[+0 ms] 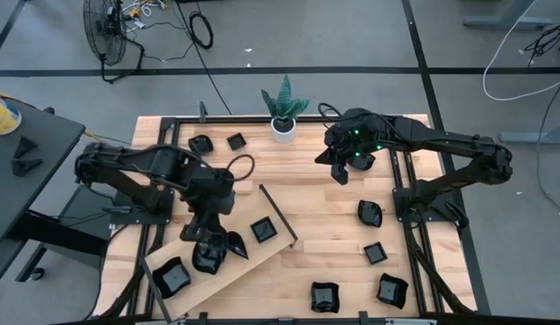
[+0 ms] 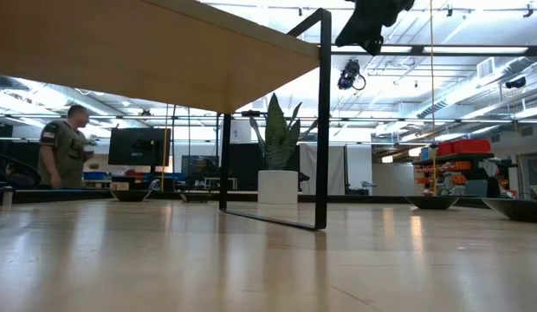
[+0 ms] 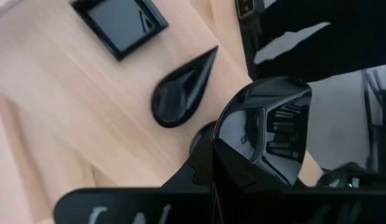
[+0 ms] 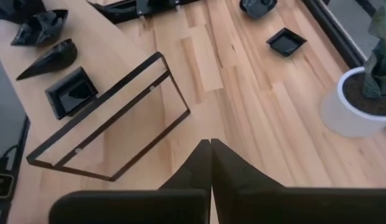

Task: Pick & Place Mini shaped plates
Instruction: Stack the black leaf shaped plate on top of the black leaf shaped plate on the shelf

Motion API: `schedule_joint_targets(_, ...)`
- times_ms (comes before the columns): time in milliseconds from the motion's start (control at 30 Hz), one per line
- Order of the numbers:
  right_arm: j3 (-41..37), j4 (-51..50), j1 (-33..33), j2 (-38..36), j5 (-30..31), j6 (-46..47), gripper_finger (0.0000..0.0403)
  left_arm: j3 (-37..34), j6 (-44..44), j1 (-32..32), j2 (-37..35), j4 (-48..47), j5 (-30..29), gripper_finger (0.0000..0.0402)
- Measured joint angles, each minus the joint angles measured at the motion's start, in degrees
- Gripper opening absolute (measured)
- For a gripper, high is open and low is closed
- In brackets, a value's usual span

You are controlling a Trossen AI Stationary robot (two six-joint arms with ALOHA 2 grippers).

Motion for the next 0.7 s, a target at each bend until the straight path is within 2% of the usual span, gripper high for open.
schedule_joint_targets(167, 0.0, 0.0, 0.0, 0.0, 0.1, 2.5, 0.0004, 0.0, 0.3, 0.0, 3.0, -3.2, 3.0, 0.0001)
schedule_joint_targets(433, 0.0, 0.2, 0.0, 0.0, 1.8, 3.9, 0.0004, 0.0, 1.8, -0.6, 6.1, -5.2, 2.9, 0.0001)
schedule_joint_targets(700, 0.0, 0.3, 0.0, 0.0, 1.8, 4.4, 0.0004, 0.0, 1.9, -0.7, 6.2, -6.1, 2.9, 0.0001)
